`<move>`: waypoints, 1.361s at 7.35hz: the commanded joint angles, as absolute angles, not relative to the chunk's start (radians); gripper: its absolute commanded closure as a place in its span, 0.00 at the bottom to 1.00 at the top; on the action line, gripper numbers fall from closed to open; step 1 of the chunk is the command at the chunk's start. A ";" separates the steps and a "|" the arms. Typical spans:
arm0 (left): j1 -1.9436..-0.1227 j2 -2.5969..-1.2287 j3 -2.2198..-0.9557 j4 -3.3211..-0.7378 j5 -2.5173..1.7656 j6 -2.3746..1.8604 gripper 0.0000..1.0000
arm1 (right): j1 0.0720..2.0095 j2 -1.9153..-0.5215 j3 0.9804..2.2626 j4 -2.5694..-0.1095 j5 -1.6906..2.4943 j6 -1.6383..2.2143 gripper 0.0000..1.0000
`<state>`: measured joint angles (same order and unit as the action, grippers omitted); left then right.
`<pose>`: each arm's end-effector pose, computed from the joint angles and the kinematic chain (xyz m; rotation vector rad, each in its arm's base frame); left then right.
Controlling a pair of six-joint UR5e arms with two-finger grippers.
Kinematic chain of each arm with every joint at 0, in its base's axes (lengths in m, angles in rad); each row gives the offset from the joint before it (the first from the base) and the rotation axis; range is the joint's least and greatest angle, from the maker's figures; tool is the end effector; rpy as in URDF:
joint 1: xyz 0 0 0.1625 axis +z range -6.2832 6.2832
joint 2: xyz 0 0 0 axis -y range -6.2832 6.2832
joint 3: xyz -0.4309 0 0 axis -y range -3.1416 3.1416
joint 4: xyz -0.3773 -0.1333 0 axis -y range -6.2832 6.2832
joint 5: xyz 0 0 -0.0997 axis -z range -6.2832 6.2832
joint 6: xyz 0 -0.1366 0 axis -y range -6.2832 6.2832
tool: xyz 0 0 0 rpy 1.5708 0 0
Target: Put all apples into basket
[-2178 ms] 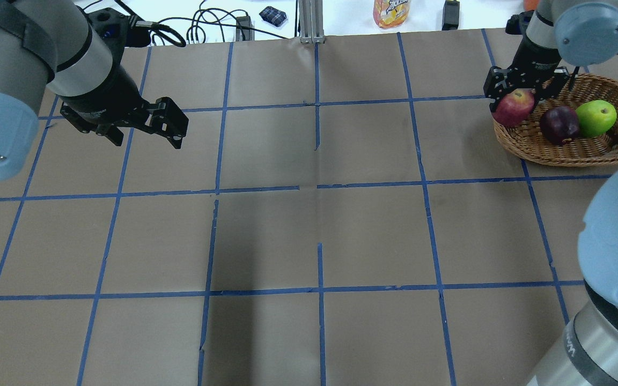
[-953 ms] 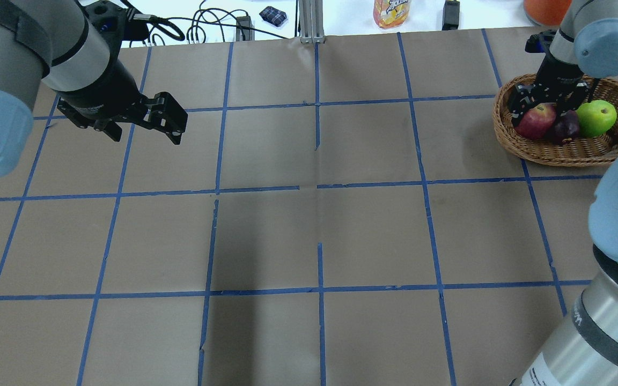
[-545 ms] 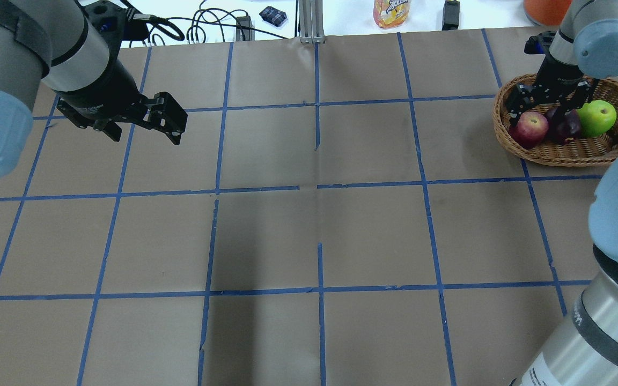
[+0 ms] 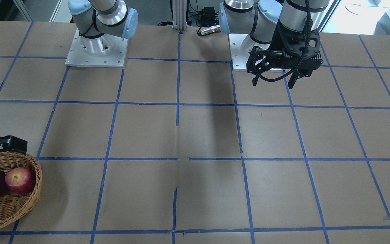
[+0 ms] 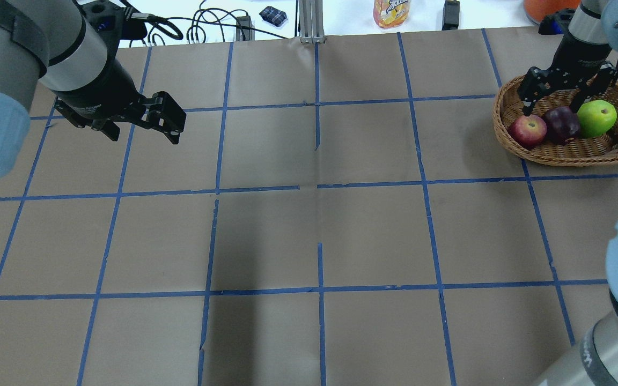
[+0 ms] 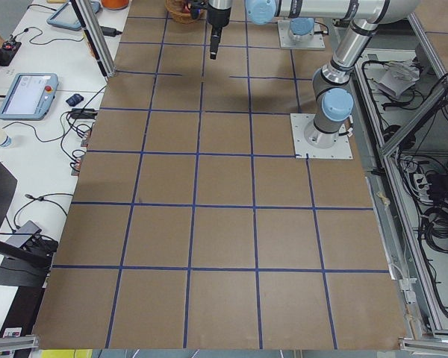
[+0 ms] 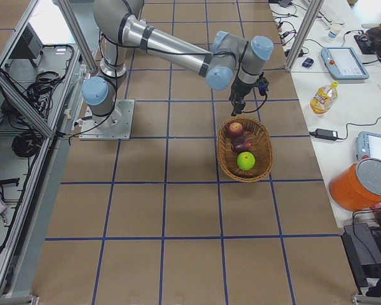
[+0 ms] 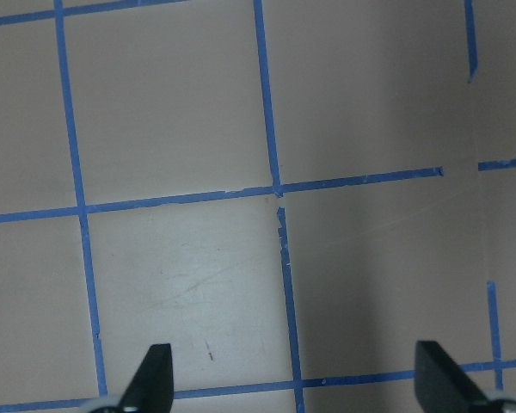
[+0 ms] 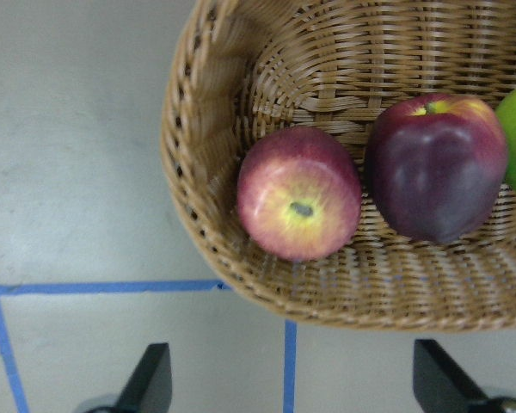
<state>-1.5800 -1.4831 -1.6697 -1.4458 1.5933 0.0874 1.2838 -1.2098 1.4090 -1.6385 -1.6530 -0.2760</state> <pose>-0.1344 -0.4529 0.4632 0.1482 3.1062 -0.1756 -0.0536 -0.6129 0.3429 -0.0086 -3.0907 -0.2308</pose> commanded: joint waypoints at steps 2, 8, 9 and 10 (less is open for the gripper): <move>-1.580 -1.479 -1.669 -1.447 1.594 0.087 0.00 | 1.455 -1.391 1.529 -1.618 -1.600 0.010 0.00; -1.582 -1.471 -1.675 -1.451 1.594 0.087 0.00 | 1.557 -1.621 1.620 -1.471 -1.582 0.098 0.00; -1.582 -1.471 -1.681 -1.448 1.594 0.087 0.00 | 1.560 -1.634 1.599 -1.448 -1.577 0.098 0.00; -1.582 -1.467 -1.677 -1.450 1.594 0.087 0.00 | 1.557 -1.632 1.580 -1.425 -1.575 0.098 0.00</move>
